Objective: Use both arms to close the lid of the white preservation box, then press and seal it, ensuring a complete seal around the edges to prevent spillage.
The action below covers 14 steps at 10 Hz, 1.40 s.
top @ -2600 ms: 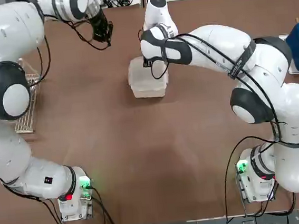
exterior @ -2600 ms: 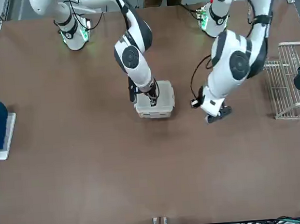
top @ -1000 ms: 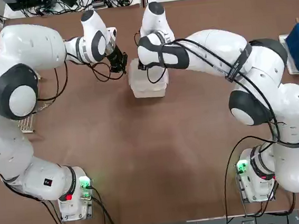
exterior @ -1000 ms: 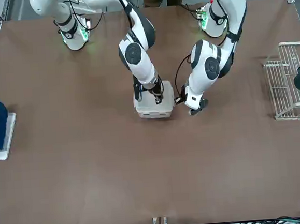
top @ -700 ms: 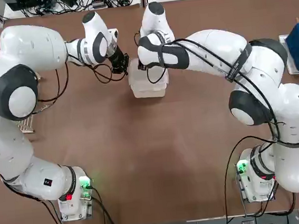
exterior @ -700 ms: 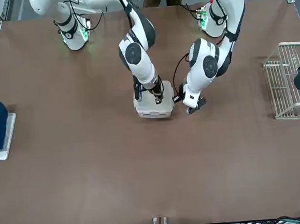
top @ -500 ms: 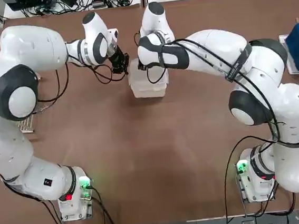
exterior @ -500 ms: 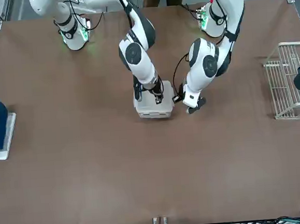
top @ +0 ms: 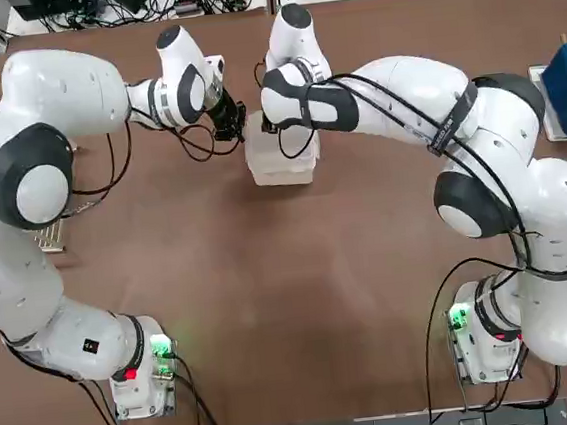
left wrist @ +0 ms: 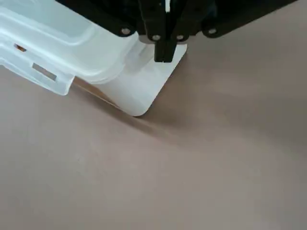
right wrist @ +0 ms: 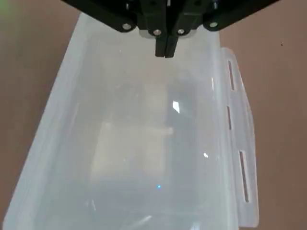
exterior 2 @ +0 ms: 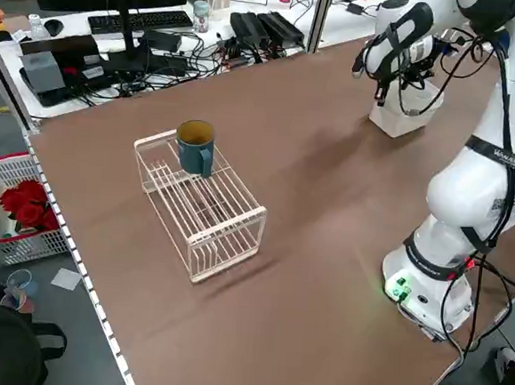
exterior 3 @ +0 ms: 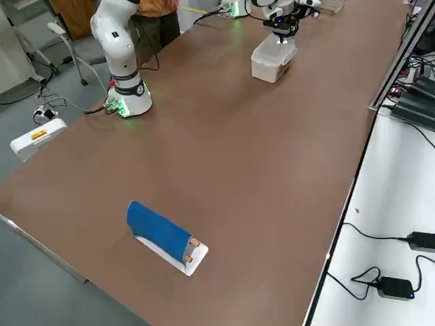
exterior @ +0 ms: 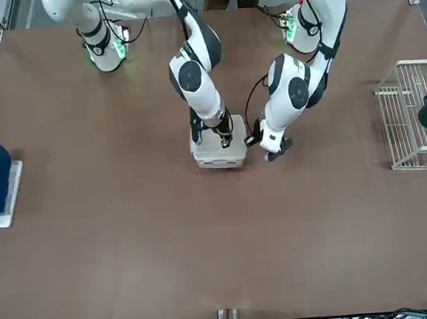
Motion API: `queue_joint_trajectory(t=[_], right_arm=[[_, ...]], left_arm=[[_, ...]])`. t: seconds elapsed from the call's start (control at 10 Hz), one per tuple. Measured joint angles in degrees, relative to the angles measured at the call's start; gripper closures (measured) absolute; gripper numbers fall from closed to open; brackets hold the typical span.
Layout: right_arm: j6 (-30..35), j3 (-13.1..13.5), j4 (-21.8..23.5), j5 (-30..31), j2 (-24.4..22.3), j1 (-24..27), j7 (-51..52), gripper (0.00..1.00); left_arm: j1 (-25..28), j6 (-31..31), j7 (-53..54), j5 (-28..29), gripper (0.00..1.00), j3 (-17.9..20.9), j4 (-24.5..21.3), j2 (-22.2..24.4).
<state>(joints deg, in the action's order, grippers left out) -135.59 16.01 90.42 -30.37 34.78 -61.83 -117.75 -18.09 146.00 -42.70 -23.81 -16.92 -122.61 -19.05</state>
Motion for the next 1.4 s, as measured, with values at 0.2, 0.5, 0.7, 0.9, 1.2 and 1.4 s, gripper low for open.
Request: queue_joint_trajectory(t=[0.2, 0.5, 0.7, 0.9, 1.2, 1.4], right_arm=[[0.0, 0.0, 0.0, 0.0, 0.0, 0.0, 0.0, 0.98], [0.1, 0.0, 0.0, 0.0, 0.0, 0.0, 0.0, 0.98], [0.1, 0.0, 0.0, 0.0, 0.0, 0.0, 0.0, 0.98], [0.1, 0.0, 0.0, 0.0, 0.0, 0.0, 0.0, 0.98], [0.1, 0.0, 0.0, 0.0, 0.0, 0.0, 0.0, 0.98], [0.1, 0.0, 0.0, 0.0, 0.0, 0.0, 0.0, 0.98]], left_arm=[[0.1, 0.1, 0.0, -0.9, 0.99, 0.0, -0.1, 0.0], [0.1, 0.6, 0.0, -1.5, 0.99, -0.1, -0.2, 0.1], [0.1, 0.7, 0.0, -1.5, 0.99, -0.2, -0.2, 0.1], [0.1, 1.2, 0.0, -1.5, 0.99, -0.3, -0.4, 0.2], [0.1, 1.4, 0.0, -1.5, 0.99, -0.4, -0.5, 0.2], [0.2, 1.5, 0.0, -1.5, 0.99, -0.4, -0.6, 0.2]])
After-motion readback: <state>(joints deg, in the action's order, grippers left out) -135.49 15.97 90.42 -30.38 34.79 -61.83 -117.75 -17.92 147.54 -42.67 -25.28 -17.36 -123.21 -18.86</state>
